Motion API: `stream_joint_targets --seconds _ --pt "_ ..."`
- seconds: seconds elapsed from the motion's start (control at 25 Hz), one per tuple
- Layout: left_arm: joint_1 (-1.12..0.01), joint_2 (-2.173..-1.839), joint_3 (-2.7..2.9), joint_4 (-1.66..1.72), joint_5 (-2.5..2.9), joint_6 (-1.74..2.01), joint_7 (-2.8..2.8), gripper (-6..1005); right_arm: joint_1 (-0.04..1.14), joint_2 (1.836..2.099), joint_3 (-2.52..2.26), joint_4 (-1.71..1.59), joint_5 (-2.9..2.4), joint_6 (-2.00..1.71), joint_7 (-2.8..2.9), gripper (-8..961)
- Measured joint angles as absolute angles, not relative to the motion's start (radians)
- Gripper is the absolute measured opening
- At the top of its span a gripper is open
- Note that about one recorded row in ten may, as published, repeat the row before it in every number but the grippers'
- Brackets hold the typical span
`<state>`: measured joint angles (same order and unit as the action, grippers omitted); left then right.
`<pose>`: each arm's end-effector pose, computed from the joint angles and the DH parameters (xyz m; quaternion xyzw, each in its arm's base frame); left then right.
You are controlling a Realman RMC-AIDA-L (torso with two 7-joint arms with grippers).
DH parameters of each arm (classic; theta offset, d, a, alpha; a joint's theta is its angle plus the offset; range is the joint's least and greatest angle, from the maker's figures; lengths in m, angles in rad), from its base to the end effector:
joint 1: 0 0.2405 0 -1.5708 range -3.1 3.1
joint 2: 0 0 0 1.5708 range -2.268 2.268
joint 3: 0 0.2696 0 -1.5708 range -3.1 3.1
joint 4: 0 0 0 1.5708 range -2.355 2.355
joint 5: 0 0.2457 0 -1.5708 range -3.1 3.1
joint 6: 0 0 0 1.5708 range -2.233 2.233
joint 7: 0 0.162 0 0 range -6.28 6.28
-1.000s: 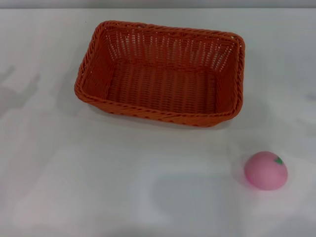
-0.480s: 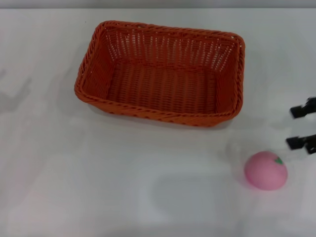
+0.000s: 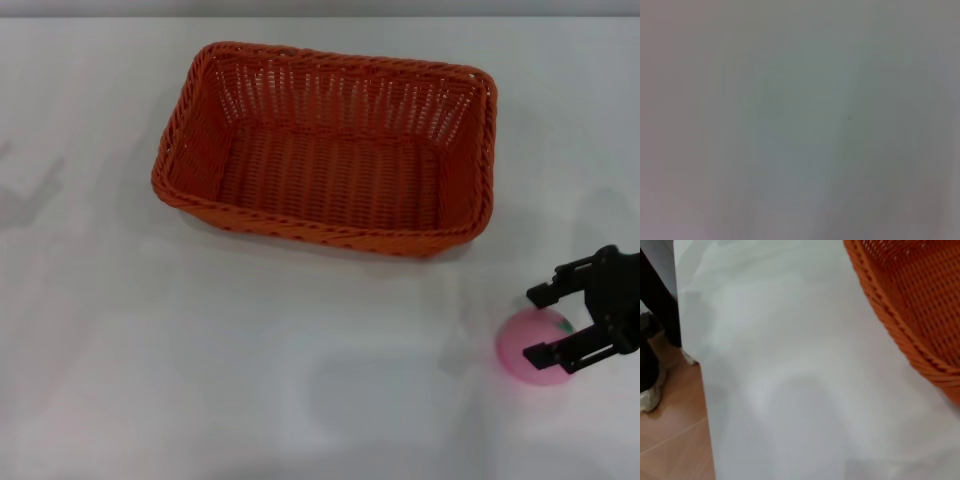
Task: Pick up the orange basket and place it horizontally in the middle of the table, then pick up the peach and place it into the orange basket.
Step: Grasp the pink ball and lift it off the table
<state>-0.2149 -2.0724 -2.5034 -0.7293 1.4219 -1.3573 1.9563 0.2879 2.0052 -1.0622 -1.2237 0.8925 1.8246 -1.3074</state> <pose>-0.3769 0.3354 0.0799 -0.7840 -0.2546 -0.3494 0.4455 0.3075 0.2982 0.0324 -0.9627 0.2680 -0.0361 0.0110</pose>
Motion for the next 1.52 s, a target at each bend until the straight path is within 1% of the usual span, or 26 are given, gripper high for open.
stream_joint_targets --seconds 0.4,0.6,0.84,0.96,1.36,1.52 --pt "-0.209 -2.072 -2.503 -0.722 1.422 -1.362 1.96 785 0.32 2.004 -1.073 -1.157 0.831 1.772 -1.299 761" --pt "-0.209 -2.073 -2.503 -0.722 1.424 -1.362 1.96 786 0.328 2.005 -1.082 -1.139 0.799 1.754 -1.299 760" --pt "-0.209 -2.072 -2.503 -0.711 1.424 -1.362 1.96 786 0.328 2.005 -1.085 -1.137 0.785 1.756 -1.299 686" --pt "-0.209 -2.072 -2.504 -0.708 1.427 -1.362 1.96 786 0.327 2.003 -1.082 -1.144 0.784 1.756 -1.309 436" --pt "-0.207 -2.072 -2.503 -0.696 1.422 -1.363 1.96 785 0.323 2.0 -1.078 -1.19 0.824 1.822 -1.366 311" --pt "-0.203 -2.072 -2.504 -0.696 1.422 -1.363 1.96 785 0.308 1.992 -1.084 -1.264 0.915 1.855 -1.373 280"
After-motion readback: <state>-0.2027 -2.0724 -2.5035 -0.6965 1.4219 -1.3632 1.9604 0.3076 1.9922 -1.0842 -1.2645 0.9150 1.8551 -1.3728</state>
